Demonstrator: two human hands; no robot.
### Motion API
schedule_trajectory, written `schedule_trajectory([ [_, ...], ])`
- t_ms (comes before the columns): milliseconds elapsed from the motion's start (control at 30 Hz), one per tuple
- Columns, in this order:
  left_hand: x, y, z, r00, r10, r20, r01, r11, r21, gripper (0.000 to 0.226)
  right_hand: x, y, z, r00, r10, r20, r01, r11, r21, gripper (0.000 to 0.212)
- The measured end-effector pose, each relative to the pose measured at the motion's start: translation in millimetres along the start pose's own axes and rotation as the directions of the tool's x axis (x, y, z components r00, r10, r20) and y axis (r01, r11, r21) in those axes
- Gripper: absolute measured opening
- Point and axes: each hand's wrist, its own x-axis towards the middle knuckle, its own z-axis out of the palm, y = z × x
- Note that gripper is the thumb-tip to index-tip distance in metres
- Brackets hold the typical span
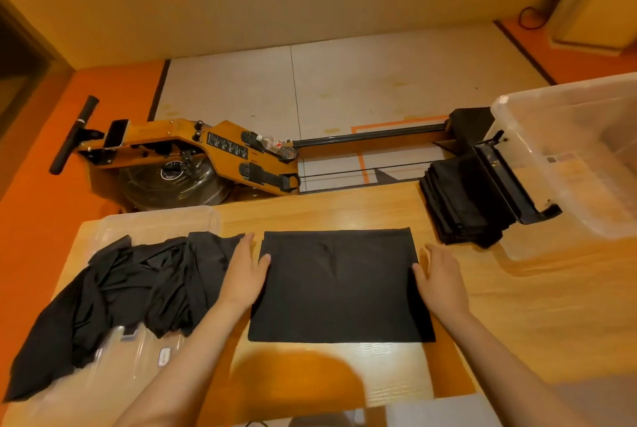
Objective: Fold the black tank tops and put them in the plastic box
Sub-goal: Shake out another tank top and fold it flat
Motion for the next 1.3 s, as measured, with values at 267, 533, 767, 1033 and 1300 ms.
schedule_trajectory([
  [267, -52, -30, 84, 0.971, 0.230, 0.072, -0.234, 0.834, 0.499, 0.064, -27, -9, 50, 0.903, -0.405, 0.140, 0.427, 0.819, -0.383, 0.052],
  [533, 20, -32, 60, 0.843, 0.420, 0.337, -0.520, 0.472, 0.712, 0.066, -74, -14, 52, 0.972, -0.203, 0.117, 0.233, 0.868, -0.439, 0.064],
  [767, -8, 12, 84, 0.897, 0.410, 0.167, -0.399, 0.586, 0.705, 0.066, -72, -11, 37, 0.978, -0.205, 0.031, 0.201, 0.898, -0.391, 0.047],
  [1033, -87, -5, 136, 0.951, 0.198, 0.239, -0.306, 0.728, 0.614, 0.065, -110, 22, 29, 0.937, -0.278, 0.212, 0.346, 0.827, -0.443, 0.056],
  [1300, -22, 45, 70, 0.877, 0.398, 0.269, -0.468, 0.582, 0.665, 0.068, -119, -4, 22, 0.806, -0.503, 0.312, 0.568, 0.805, -0.171, 0.028],
])
